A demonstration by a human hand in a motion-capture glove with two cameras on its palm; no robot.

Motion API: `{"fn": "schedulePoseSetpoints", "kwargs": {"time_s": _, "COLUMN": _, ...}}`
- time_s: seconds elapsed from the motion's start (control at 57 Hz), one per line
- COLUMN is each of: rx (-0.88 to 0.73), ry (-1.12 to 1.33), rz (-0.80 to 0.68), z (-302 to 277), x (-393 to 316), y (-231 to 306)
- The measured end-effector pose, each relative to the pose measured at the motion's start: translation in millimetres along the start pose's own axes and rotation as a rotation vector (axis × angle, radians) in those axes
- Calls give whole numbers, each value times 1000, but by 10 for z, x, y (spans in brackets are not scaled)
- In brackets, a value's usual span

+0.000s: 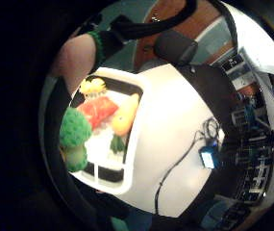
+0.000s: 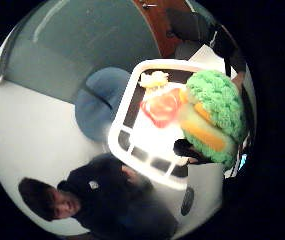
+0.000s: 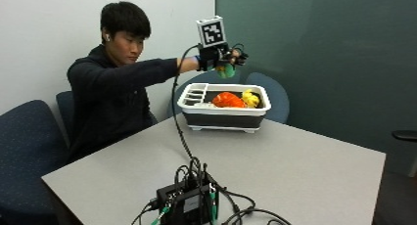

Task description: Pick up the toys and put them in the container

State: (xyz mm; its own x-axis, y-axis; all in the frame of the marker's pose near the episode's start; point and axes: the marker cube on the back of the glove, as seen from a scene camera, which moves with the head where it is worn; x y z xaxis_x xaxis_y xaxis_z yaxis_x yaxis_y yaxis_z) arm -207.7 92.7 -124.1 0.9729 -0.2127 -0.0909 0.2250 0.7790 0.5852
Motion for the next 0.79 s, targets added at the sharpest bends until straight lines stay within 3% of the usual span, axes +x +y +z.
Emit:
{"fn": "schedulePoseSetpoints", "kwargs": {"time_s": 0.088, "rx": -135, "ry": 61, "rz": 136, "z": 335, "x": -13, "y": -206}}
{"fn": "schedulePoseSetpoints", "kwargs": {"time_s": 0.175, "rx": -279, "ry": 7, "rz": -94, "z": 601, "x": -42, "y": -54}}
{"fn": "schedulePoseSetpoints", "kwargs": {"time_s": 0.21, "rx": -278, "ry": -27, "rz": -101, "z": 644, "x": -102, "y": -5}}
{"fn": "schedulePoseSetpoints", "kwargs": {"time_s": 0.298, "rx": -208, "ry": -50, "rz": -24, "z": 606, "x": -42, "y": 109}}
{"fn": "schedulePoseSetpoints", "kwargs": {"time_s": 0.386, "rx": -127, "ry": 116, "rz": -9, "z": 475, "x": 343, "y": 296}}
{"fn": "schedulePoseSetpoints", "kwargs": {"time_s": 0.526, "rx": -22, "ry": -123, "rz": 17, "z": 97, "x": 546, "y": 743}}
{"fn": "schedulePoseSetpoints", "kwargs": {"time_s": 0.684, "rx": 102, "ry": -106, "rz": -27, "z": 2, "x": 933, "y": 1428}}
{"fn": "schedulePoseSetpoints", "kwargs": {"time_s": 0.789, "rx": 170, "ry": 30, "rz": -248, "z": 53, "x": 1176, "y": 1891}}
